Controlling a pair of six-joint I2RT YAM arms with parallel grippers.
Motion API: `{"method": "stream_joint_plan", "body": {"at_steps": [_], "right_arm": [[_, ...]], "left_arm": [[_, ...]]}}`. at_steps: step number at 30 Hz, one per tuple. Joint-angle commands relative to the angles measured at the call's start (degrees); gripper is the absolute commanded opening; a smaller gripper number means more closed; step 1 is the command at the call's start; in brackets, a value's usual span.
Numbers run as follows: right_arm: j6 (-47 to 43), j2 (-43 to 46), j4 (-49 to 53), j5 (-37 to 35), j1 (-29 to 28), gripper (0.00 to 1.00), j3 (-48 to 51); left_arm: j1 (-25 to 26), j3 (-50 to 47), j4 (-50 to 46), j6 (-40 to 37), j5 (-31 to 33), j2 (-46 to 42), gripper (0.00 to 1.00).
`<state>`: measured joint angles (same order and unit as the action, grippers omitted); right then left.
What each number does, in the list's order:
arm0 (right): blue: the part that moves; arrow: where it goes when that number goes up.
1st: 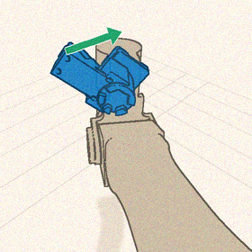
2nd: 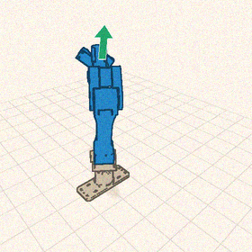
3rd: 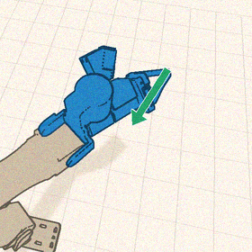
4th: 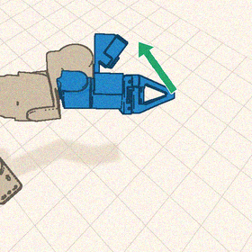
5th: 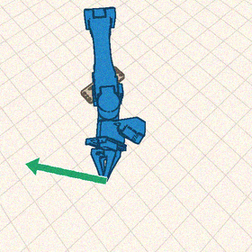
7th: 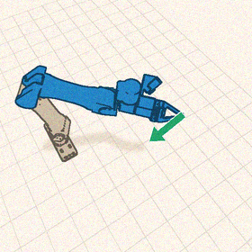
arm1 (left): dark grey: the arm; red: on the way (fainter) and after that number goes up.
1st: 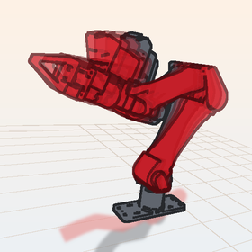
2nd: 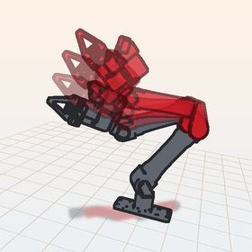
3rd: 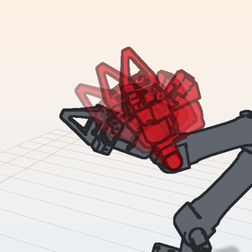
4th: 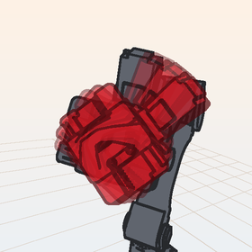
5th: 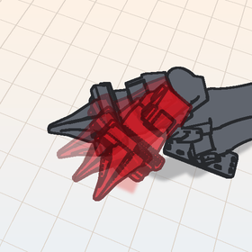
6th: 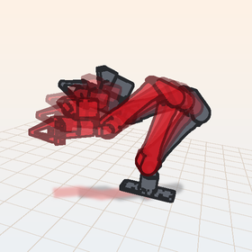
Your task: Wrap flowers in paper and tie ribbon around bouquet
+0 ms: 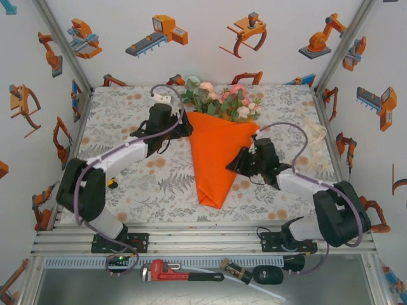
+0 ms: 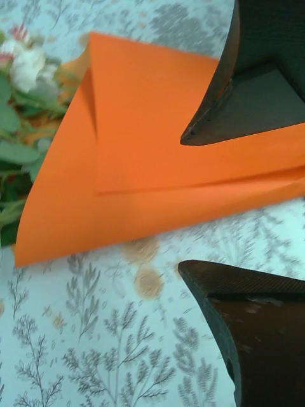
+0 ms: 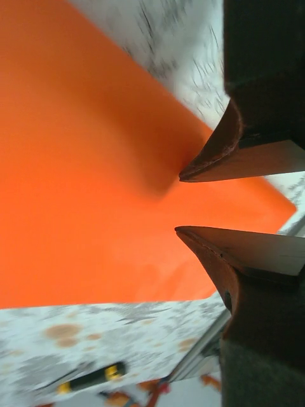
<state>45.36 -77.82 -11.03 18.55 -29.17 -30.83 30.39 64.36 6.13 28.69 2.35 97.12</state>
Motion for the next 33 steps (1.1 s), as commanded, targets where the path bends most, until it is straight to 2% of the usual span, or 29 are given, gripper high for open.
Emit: {"method": "stream_joint_plan", "body": {"at_steps": [1,5,10,13,18,23,26,31,33], "right_arm": [[-1.8,-2.3,-1.1,-1.8,-5.3,0.34,-0.7],[-2.4,-8.5,-4.4,0.3,-8.9,0.33,-2.3],[-2.3,-12.9,-6.0,3.6,-9.6,0.33,-4.1],[-4.3,-12.1,-3.3,4.7,-9.6,0.33,-5.9],[-7.5,-5.6,4.5,1.5,-9.0,0.34,-8.7],[-8.8,1.1,9.7,-0.4,-8.6,0.35,-8.5],[-8.5,3.1,9.8,-0.8,-9.7,0.34,-6.6],[-9.9,2.8,10.6,-0.8,-11.7,0.34,-6.4],[-11.4,4.1,11.9,-3.1,-11.5,0.34,-7.7]], "left_arm": [[-1.0,4.3,2.9,0.0,-6.4,7.1,0.64],[-1.4,8.6,4.3,1.4,-10.5,14.3,0.6],[-1.5,8.4,7.4,3.2,-12.1,16.8,0.59],[-1.5,8.2,7.4,3.3,-12.9,16.9,0.57],[-1.6,7.2,5.9,2.5,-10.8,14.8,0.53],[-1.8,2.7,2.8,1.1,-7.5,6.8,0.61],[-1.4,-2.7,0.5,1.4,-5.6,-1.2,0.62],[3.2,-10.9,-5.0,-0.5,-1.0,-13.5,0.62],[4.8,-13.4,-6.7,-1.5,0.6,-17.3,0.62]]}}
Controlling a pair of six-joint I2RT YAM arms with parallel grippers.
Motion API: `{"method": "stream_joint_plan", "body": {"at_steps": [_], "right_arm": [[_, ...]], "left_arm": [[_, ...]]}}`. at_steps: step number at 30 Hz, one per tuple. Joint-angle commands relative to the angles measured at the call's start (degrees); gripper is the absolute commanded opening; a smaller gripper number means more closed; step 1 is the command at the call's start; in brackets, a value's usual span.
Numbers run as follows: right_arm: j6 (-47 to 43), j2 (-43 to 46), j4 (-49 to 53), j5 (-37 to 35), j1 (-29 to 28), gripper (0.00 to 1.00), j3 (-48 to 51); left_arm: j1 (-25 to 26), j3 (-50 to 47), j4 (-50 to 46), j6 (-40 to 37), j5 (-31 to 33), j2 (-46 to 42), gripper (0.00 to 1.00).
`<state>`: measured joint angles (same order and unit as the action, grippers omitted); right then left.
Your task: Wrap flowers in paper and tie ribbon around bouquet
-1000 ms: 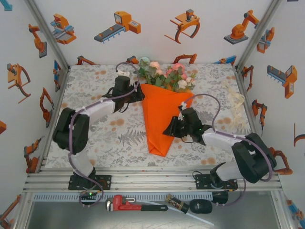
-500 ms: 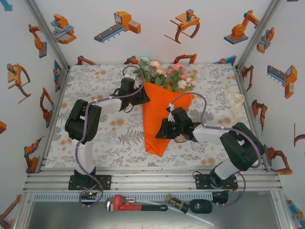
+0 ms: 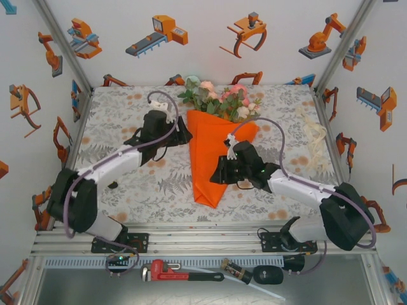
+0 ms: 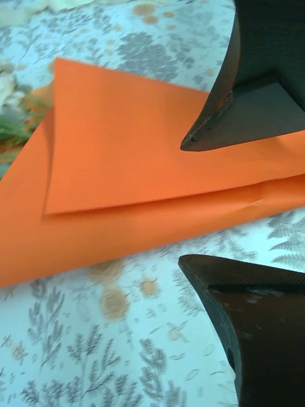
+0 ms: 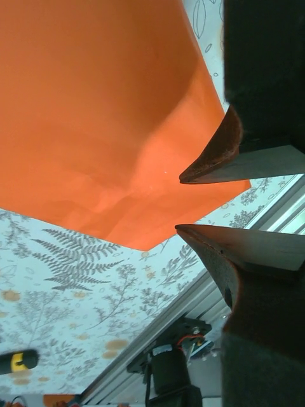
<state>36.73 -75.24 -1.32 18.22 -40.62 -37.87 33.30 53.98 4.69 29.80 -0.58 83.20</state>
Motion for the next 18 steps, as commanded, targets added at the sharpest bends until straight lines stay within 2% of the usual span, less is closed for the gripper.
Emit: {"method": "stream_joint_plan", "body": {"at_steps": [1,4,10,16,18], "right_arm": [[-3.8,2.4,3.8,-4.4,0.9,0.35,-1.9],[-7.2,5.0,7.7,-9.1,6.5,0.4,-5.7],[-8.4,5.3,11.2,-16.0,28.6,0.45,-12.2],[-13.7,-6.6,17.3,-20.9,45.2,0.47,-25.3],[-17.1,-11.9,20.0,-23.9,47.4,0.47,-30.5]], "left_arm": [[2.3,-4.3,-5.2,-3.0,3.4,-5.2,0.63],[3.4,-7.2,-3.1,-6.0,0.4,-9.7,0.67],[5.3,-7.6,3.6,-13.3,-13.2,-15.3,0.75],[8.5,-8.8,10.0,-14.3,-19.8,-18.3,0.82],[9.4,-9.5,11.3,-13.9,-20.3,-18.5,0.83]]}}
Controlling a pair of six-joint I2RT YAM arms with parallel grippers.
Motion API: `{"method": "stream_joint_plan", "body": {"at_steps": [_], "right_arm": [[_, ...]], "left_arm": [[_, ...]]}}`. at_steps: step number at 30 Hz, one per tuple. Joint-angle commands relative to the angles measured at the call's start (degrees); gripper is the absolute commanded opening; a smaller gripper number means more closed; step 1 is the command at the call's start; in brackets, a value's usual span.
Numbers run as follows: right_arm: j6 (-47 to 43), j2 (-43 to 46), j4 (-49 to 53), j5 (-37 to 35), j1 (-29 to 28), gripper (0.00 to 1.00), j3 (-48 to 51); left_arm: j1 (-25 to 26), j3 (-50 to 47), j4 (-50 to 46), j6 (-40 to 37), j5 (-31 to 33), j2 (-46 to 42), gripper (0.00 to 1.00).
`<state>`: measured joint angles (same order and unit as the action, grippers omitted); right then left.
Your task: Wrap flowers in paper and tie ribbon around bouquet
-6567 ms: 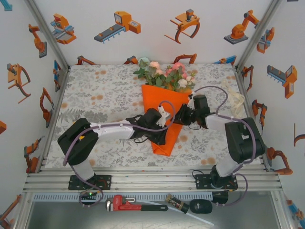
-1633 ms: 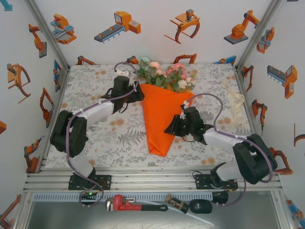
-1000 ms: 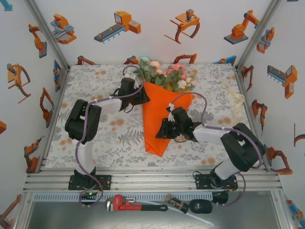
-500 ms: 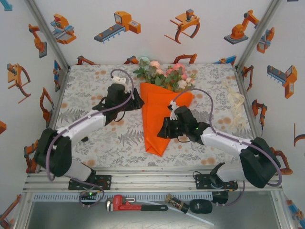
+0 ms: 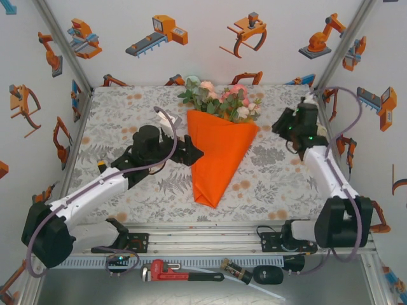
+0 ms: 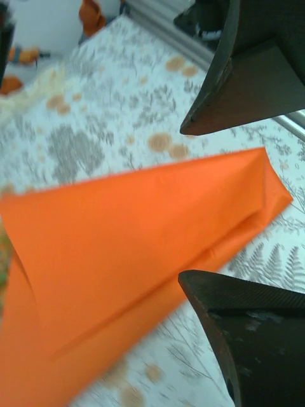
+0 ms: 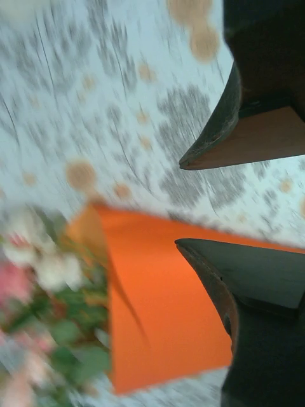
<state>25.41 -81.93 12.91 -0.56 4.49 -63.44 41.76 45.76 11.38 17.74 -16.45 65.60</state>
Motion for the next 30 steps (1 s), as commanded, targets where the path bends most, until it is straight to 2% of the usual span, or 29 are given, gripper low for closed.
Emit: {"method": "stream_joint_plan", "body": {"at_steps": [1,6,11,16,23,27,30], "right_arm": [[-7.4,-8.4,7.5,-6.9,3.4,0.47,-8.0],[-11.5,-22.2,14.4,-10.5,7.1,0.48,-21.1],[-16.3,-36.1,23.1,-15.0,7.5,0.57,-36.3],[-18.0,-48.5,35.4,-14.3,7.6,0.63,-52.6],[-20.6,-57.2,41.5,-10.1,8.6,0.72,-62.4],[-20.7,-58.6,42.0,-7.2,9.6,0.68,-63.5],[-20.9,-58.4,41.6,-4.7,10.0,0.54,-63.3]], "left_arm": [[1.2,-1.7,5.1,-1.6,-4.8,-0.6,0.84],[1.9,-3.9,8.7,-1.1,-6.8,0.9,0.86],[1.9,-5.1,9.8,-1.4,-7.2,2.3,0.87],[2.0,-5.2,10.4,-1.8,-6.6,2.2,0.88],[1.9,-4.9,9.9,-2.4,-6.0,2.1,0.89],[2.0,-5.1,9.8,-2.1,-5.6,2.1,0.89],[1.9,-5.0,10.2,-1.8,-5.5,2.2,0.89]]}}
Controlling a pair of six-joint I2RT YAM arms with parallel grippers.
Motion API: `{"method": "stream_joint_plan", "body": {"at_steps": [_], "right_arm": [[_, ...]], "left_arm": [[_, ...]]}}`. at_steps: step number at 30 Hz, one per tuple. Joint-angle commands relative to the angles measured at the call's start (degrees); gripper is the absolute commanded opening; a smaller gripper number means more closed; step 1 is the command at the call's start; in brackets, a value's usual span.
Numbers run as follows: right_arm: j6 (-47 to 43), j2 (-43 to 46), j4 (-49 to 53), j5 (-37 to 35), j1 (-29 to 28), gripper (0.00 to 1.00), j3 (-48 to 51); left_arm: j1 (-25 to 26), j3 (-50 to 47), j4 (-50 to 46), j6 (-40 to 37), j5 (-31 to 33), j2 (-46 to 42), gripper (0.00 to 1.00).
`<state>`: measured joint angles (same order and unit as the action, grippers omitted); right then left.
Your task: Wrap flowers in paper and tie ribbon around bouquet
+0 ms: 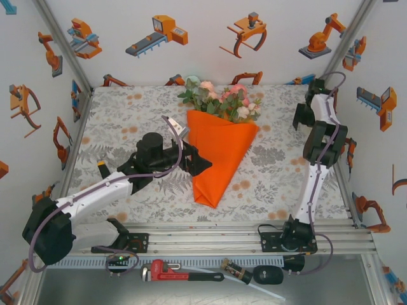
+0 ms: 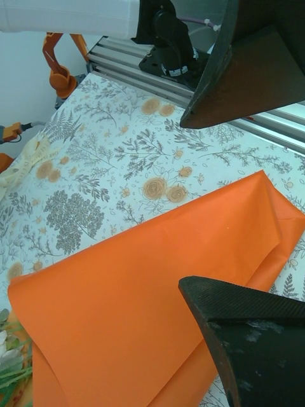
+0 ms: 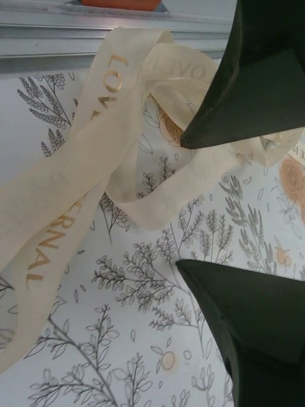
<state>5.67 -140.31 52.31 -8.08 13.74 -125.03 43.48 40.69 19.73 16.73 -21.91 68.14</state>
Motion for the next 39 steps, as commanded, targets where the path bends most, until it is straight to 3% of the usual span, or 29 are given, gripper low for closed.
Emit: {"method": "stream_joint_plan", "body": {"at_steps": [1,4,7,10,13,14,18,20,22,27,35,39], "right_arm": [[-1.1,-0.1,2.0,3.8,0.9,0.45,-1.7],[-0.5,1.1,2.4,4.7,0.9,0.17,-2.2],[0.2,7.2,0.1,7.8,0.4,0.0,0.6],[1.7,14.3,-3.5,11.5,-0.5,0.0,4.6],[2.6,20.7,-8.6,9.2,-1.7,0.0,10.2],[3.5,21.8,-10.3,7.3,-1.7,0.04,12.3],[4.7,18.4,-10.0,1.8,-1.4,0.35,11.4],[5.7,15.4,-8.7,-2.4,-1.3,0.39,8.7],[6.2,13.2,-9.1,-5.7,-1.4,0.41,7.4],[6.5,7.3,-8.4,-5.6,-0.8,0.43,3.1],[6.3,-0.7,-1.8,-2.5,0.7,0.42,-4.5],[6.8,-1.8,-1.1,0.3,0.8,0.39,-4.8]], "left_arm": [[0.3,0.2,1.9,-0.7,0.0,-0.1,0.89],[0.2,0.6,1.6,-0.5,-0.2,0.0,0.9],[0.2,0.9,1.1,-0.7,0.2,-0.5,0.9],[0.2,1.7,0.5,-1.3,0.2,-0.5,0.9],[0.2,2.6,0.0,-1.6,-0.4,-0.3,0.9],[0.2,2.7,0.0,-1.6,-0.7,-0.3,0.91],[0.3,1.5,1.1,-0.4,-0.7,-0.9,0.91],[0.3,1.1,0.7,-0.3,-0.6,-1.4,0.91],[0.3,0.6,0.6,0.0,-0.4,-2.1,0.91],[0.3,0.1,0.1,-0.4,0.7,-2.6,0.92],[0.5,-1.1,-1.0,-3.5,2.7,-4.6,1.0],[0.5,-1.7,0.2,-3.1,3.5,-5.0,0.97]]}}
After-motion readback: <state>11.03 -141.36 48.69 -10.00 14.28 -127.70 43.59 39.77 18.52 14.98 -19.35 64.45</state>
